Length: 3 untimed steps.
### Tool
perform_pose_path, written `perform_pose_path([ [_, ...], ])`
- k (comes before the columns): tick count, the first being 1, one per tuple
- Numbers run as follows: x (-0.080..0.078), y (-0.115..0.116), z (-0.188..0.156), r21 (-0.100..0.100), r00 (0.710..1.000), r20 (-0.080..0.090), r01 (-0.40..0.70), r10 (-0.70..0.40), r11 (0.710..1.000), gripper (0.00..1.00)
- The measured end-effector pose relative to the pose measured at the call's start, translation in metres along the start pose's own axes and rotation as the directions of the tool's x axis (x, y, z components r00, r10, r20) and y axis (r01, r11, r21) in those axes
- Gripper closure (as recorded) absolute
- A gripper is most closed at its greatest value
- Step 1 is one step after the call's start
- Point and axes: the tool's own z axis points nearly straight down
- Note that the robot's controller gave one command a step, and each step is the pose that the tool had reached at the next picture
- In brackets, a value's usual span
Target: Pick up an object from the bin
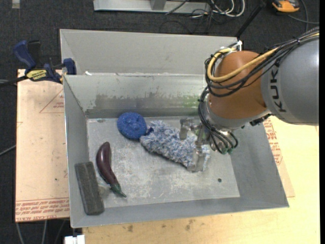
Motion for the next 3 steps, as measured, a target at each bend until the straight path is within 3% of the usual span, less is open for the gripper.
perform_pose_path([
  [1, -0.002, 0.005, 0.015, 0.0, 1.0, 0.0, 0.014, -0.014, 1.0, 0.0],
  [2, 0.004, 0.004, 0.0, -0.006, 0.99, -0.019, 0.14, -0.14, 0.99, 0.0],
  [3, -0.015, -0.004, -0.017, 0.001, 0.991, 0.008, 0.134, -0.134, 0.991, 0.0],
])
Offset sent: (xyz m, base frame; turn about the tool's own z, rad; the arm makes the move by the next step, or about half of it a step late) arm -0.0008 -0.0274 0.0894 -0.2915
